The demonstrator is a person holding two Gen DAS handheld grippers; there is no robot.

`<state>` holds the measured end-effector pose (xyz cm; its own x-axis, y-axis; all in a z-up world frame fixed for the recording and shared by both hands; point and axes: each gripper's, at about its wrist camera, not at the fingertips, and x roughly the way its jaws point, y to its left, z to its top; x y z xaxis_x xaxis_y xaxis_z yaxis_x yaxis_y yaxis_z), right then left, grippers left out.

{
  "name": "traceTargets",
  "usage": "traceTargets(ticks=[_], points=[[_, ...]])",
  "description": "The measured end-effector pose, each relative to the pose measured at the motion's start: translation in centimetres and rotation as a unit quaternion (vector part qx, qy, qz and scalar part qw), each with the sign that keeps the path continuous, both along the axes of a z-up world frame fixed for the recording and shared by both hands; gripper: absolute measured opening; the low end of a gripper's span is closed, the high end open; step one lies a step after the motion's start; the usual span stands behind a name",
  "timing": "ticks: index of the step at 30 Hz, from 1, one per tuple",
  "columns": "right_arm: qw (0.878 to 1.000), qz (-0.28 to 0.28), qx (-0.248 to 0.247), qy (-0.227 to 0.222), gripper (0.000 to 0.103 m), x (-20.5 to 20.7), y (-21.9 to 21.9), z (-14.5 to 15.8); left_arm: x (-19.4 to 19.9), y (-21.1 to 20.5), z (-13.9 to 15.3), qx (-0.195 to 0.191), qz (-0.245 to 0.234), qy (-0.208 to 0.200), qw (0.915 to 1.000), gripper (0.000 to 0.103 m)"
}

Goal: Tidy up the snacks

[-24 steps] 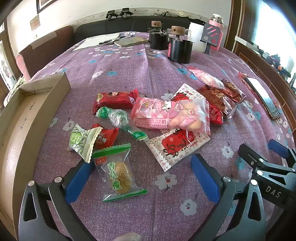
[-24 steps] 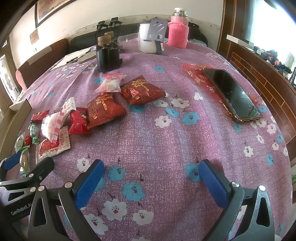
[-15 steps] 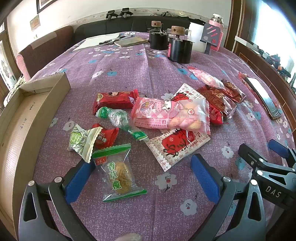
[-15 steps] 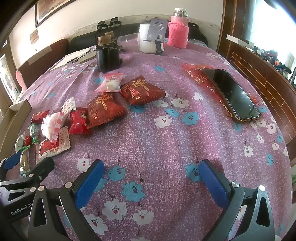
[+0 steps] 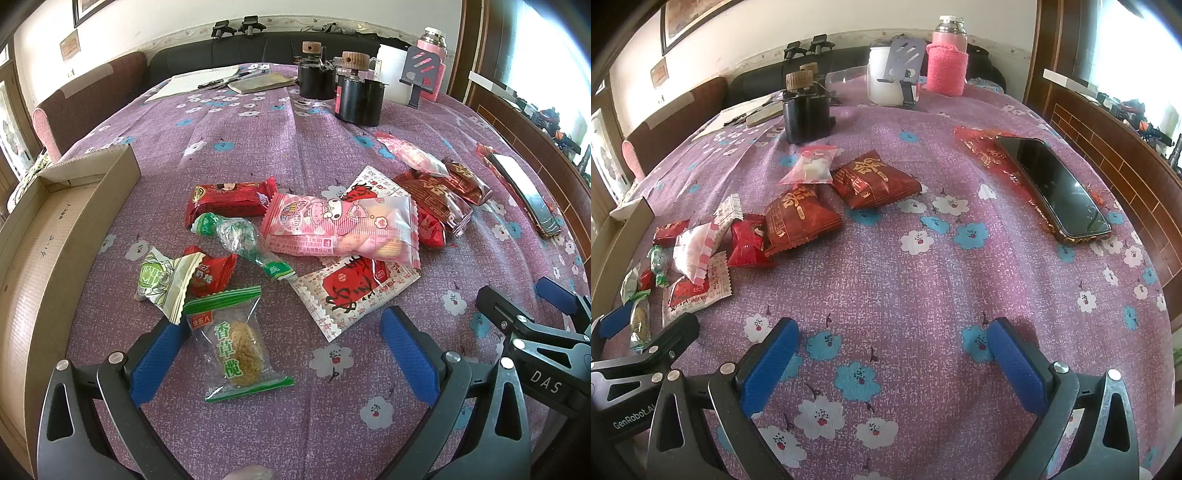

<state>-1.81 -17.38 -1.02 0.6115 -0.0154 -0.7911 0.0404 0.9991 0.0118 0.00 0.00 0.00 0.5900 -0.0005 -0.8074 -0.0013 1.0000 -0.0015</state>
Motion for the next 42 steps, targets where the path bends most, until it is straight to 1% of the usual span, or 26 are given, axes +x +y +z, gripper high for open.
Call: traceTargets(ticks=[12, 19, 22, 23, 26, 32, 36, 42], points=[[1.000, 0.000, 0.000, 0.000, 0.103, 0.0, 0.0, 0.0, 0.0, 0.0, 0.0, 0.001, -0.001, 0.001, 1.0000, 0.103], [1.000, 0.000, 0.000, 0.000, 0.103, 0.0, 0.0, 0.0, -1.5, 0.1, 0.2, 0.002, -0.029, 0.024, 0.9993, 0.103], [1.000, 0.000, 0.000, 0.000, 0.103, 0.0, 0.0, 0.0, -2.3, 0.1, 0.1, 0.003, -0.030, 0.025, 0.9992, 0.103], [1.000, 0.000, 0.000, 0.000, 0.103, 0.0, 0.0, 0.0, -1.7, 0.1, 0.2, 0.003, -0.031, 0.025, 0.9992, 0.103], [1.000, 0.000, 0.000, 0.000, 0.103, 0.0, 0.0, 0.0, -2.2, 0.0, 0.2, 0.004, -0.031, 0.023, 0.9993, 0.103], [1.000, -0.001, 0.003, 0.001, 0.103, 0.0, 0.0, 0.1, -3.3, 0.3, 0.4, 0.002, -0.044, 0.033, 0.9985, 0.103], [1.000, 0.014, 0.006, 0.027, 0.103, 0.2, -0.1, 0.0, -4.1, 0.6, 0.4, 0.002, -0.044, 0.037, 0.9984, 0.103], [0.999, -0.018, -0.001, 0.045, 0.103, 0.3, 0.2, 0.2, -4.5, 0.3, 0.4, 0.018, -0.047, 0.033, 0.9982, 0.103]])
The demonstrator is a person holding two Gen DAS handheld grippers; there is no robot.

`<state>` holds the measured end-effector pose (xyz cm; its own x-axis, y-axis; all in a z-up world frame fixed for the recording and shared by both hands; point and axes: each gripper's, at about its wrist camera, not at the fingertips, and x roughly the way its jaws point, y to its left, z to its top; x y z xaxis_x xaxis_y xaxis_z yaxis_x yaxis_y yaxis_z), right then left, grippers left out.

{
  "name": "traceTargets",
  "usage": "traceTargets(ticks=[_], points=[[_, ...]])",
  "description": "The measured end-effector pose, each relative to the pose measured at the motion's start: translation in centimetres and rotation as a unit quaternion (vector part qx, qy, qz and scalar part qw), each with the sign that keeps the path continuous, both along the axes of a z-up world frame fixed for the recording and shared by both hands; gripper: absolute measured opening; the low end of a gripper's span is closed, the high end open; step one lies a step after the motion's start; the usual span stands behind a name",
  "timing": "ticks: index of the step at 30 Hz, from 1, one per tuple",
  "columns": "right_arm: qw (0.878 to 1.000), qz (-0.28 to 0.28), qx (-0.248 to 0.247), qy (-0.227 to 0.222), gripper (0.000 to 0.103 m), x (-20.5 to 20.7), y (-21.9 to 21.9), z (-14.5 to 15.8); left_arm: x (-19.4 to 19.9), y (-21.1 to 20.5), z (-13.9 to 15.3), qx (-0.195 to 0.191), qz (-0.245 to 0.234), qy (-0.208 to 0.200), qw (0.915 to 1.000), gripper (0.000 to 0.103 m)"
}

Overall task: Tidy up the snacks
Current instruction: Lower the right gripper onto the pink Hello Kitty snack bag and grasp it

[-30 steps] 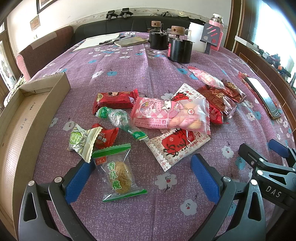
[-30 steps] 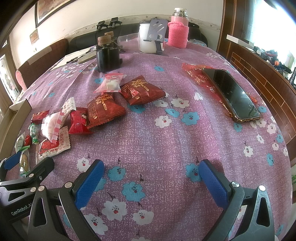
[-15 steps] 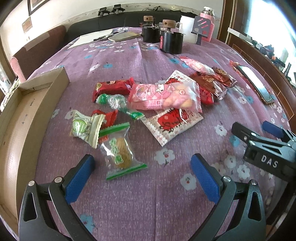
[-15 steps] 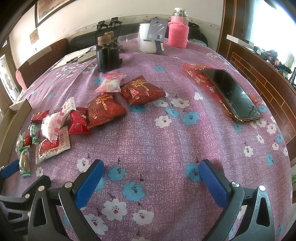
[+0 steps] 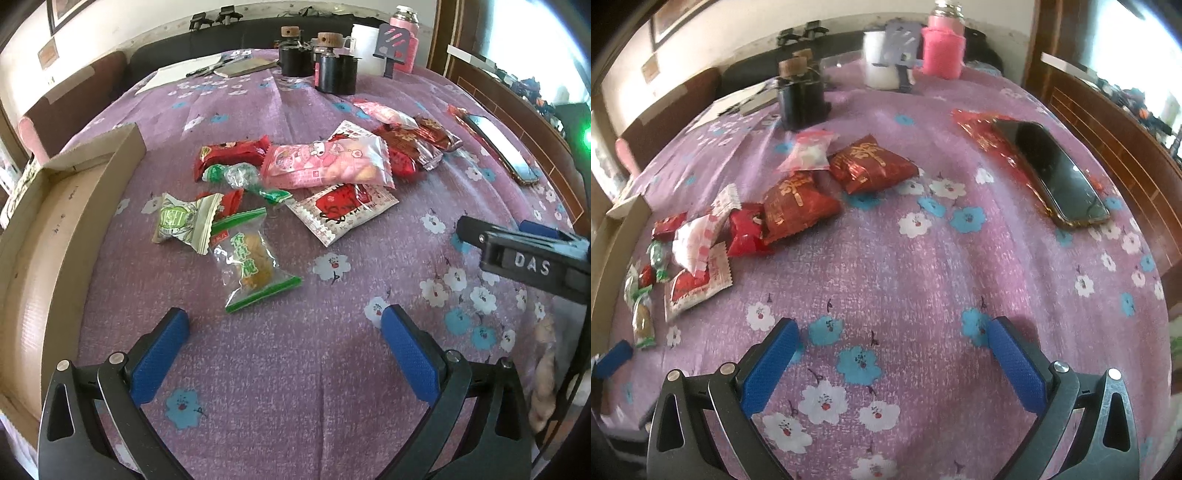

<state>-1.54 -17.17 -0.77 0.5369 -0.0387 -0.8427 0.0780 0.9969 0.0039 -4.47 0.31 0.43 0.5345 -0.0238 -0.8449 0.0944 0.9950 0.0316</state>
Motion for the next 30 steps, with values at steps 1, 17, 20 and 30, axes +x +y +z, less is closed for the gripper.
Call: traceTargets(ticks=[1, 17, 20, 30], points=[[1.000, -0.002, -0.001, 0.003, 0.103, 0.1, 0.0, 0.0, -0.1, -0.2, 0.1, 0.004, -0.010, -0.001, 0.9999, 0.103], [0.979, 0.015, -0.007, -0.203, 0.103, -6.8, 2.3, 7.9, -5.5, 14.6, 11.5, -0.114, 0.051, -0.187, 0.9745, 0.103], [0.983, 0.044, 0.018, -0.178, 0.103, -5.8, 3.5, 8.2, -5.4, 17.8, 11.4, -0.139, 0.082, -0.183, 0.9697, 0.103], [0.986, 0.112, 0.062, -0.105, 0.071, 0.9, 10.4, 7.1, -4.8, 17.9, 8.6, -0.177, 0.084, -0.122, 0.9729, 0.103]])
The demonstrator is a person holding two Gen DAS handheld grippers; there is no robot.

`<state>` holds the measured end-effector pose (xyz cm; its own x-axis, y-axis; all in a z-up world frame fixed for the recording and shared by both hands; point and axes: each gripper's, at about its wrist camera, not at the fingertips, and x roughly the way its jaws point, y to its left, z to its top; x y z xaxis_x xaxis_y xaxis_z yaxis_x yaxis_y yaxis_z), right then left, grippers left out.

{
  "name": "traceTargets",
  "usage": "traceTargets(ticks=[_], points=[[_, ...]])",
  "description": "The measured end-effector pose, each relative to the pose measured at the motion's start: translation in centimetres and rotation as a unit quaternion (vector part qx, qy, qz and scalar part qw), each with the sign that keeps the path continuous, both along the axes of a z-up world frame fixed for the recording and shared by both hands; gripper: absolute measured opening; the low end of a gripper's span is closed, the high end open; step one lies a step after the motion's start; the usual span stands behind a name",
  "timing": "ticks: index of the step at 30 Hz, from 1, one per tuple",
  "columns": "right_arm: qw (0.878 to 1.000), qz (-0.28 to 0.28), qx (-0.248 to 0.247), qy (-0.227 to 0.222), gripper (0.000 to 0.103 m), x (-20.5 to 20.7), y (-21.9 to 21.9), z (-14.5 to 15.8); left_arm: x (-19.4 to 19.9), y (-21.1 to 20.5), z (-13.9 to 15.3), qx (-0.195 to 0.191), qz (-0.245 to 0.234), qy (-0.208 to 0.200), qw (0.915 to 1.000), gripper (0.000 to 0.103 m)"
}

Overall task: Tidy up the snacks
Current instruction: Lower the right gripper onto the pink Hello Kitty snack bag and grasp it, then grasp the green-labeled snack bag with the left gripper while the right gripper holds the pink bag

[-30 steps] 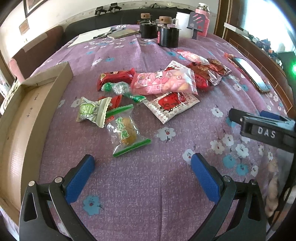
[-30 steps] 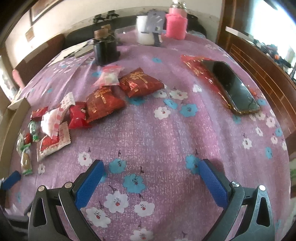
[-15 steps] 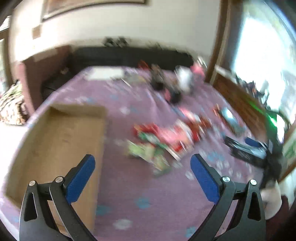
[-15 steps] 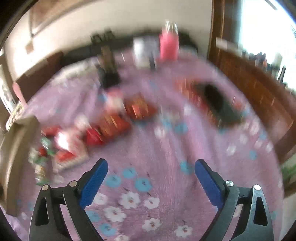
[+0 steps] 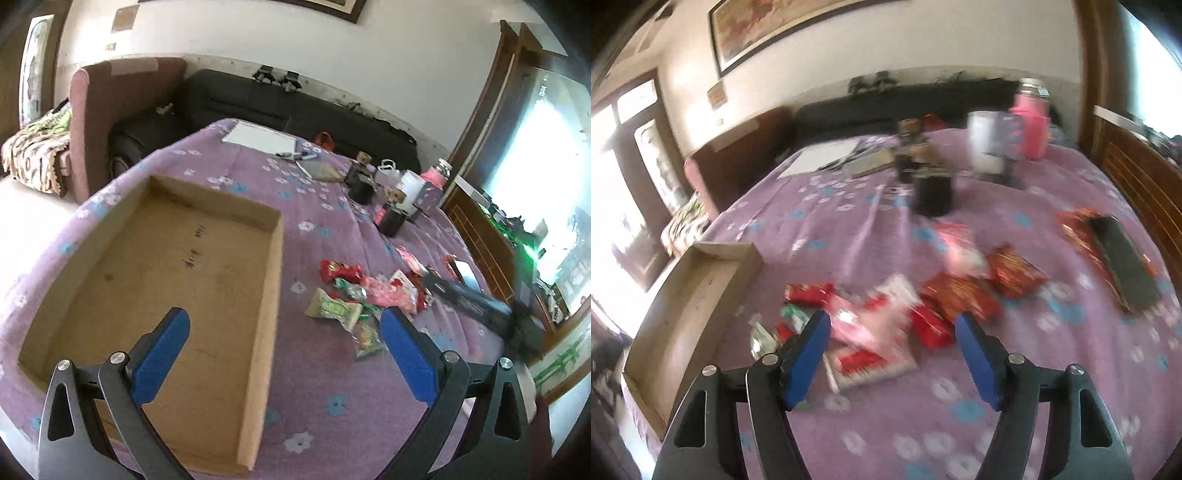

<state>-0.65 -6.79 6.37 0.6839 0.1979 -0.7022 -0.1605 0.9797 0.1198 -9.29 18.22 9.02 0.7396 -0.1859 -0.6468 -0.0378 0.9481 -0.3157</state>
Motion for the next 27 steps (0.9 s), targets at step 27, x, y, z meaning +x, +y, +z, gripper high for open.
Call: traceTargets(ticks=[27], points=[[0.986, 0.141, 0.001, 0.094, 0.047, -5.2, -0.4, -4.2, 1.0, -4.2, -1.8, -0.019, -0.076, 0.038, 0.9962, 0.099]])
